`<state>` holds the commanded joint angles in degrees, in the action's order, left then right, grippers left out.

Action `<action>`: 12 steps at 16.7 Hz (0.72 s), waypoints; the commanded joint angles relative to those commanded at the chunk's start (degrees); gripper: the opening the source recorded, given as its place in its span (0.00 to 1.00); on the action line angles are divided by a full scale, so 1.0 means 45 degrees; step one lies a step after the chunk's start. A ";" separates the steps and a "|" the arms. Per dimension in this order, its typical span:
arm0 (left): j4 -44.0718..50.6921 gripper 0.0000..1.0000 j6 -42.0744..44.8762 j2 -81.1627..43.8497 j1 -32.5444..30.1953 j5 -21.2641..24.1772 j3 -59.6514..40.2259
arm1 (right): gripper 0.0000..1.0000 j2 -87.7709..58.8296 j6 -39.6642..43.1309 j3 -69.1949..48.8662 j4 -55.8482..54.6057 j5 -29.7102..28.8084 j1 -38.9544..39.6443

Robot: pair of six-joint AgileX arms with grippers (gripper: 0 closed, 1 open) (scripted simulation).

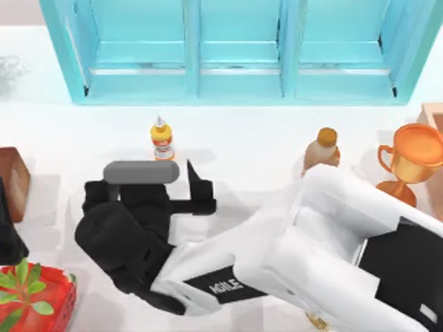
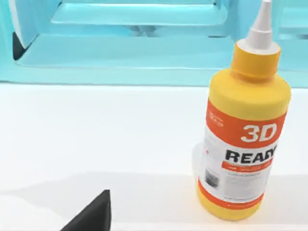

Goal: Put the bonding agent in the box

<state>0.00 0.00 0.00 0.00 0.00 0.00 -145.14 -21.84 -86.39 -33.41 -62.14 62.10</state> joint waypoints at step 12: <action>0.0000 1.00 0.0000 0.0000 0.0000 0.0000 0.0000 | 1.00 -0.2107 0.1348 -0.3093 -0.0171 0.1605 -0.1771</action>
<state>0.00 0.00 0.00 0.00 0.00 0.00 -154.62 -15.77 -100.31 -34.18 -54.91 54.14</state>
